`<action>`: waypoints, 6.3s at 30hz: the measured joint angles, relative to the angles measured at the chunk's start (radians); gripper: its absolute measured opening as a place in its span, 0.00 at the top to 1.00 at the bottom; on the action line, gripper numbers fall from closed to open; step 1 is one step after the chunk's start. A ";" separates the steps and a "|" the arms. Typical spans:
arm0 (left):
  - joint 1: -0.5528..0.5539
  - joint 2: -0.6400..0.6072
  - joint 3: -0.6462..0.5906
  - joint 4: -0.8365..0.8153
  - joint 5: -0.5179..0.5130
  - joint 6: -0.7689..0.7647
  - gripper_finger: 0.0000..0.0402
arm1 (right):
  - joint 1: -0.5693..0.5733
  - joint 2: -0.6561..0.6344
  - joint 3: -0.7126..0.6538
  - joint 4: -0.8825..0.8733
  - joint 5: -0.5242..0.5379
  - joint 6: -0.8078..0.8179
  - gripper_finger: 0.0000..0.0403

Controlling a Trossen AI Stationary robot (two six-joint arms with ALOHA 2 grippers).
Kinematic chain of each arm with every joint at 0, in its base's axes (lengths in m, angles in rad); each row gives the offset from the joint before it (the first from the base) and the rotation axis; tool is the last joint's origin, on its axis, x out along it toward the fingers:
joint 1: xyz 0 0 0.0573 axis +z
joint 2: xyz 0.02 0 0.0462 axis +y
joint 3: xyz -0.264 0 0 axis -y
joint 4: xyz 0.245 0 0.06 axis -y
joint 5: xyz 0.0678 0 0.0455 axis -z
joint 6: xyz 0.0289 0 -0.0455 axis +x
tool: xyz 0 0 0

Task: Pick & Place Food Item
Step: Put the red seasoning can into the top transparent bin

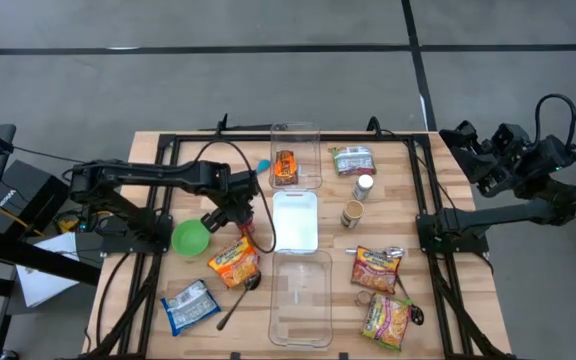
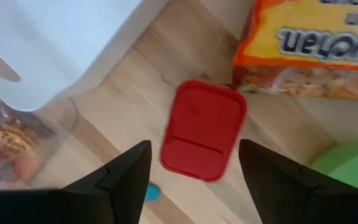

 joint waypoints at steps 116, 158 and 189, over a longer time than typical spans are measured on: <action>0.044 -0.017 -0.187 0.276 -0.057 -0.164 0.47 | 0.000 0.000 0.000 -0.037 0.000 0.053 0.35; 0.220 0.154 0.338 0.295 -0.200 -0.324 0.48 | -0.001 0.000 0.000 -0.021 0.004 0.041 0.35; 0.239 0.577 0.696 0.215 -0.172 -0.433 0.48 | -0.001 0.000 0.000 -0.022 0.003 0.028 0.35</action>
